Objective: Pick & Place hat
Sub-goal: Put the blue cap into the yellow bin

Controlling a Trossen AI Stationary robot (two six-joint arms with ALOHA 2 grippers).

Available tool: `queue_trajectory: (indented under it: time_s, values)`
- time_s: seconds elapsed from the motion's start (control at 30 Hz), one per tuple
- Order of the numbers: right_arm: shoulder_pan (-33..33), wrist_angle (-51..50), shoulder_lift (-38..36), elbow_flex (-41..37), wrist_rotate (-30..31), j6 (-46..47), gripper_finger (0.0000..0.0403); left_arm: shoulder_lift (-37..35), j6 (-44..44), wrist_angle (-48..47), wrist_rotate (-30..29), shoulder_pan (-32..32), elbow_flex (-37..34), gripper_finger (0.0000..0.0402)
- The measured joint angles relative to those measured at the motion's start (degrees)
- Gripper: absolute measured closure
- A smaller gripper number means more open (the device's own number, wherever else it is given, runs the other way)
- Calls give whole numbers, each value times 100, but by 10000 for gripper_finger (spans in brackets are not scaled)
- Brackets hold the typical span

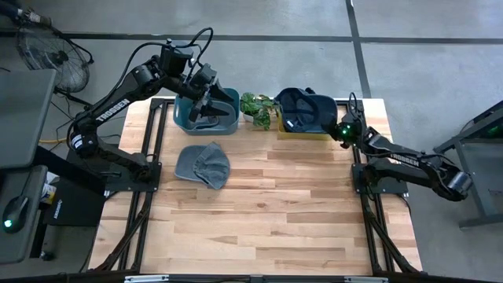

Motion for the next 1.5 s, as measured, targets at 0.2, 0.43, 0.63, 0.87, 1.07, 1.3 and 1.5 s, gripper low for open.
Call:
queue_trajectory:
  time_s: [0.2,0.43,0.63,0.87,1.07,1.3,1.5]
  values:
    - [0,-437,-108,370,111,-468,298,1,-3,2,4,0,0,118]
    - [0,-1865,-108,1178,404,-1208,296,1,-3,1,2,-2,0,118]
    - [0,-2450,-106,1486,408,-1502,287,1,3,1,2,-1,0,118]
    - [0,-2566,-20,1488,303,-1681,260,1,47,0,0,0,0,118]
    - [0,-3033,15,1488,412,-1693,217,1,52,-23,-3,-2,0,118]
    - [1,-3178,15,1497,483,-1637,177,1,65,-300,-13,-2,0,118]
    - [0,-3233,15,1776,460,-2002,173,1,65,-319,-13,0,0,118]
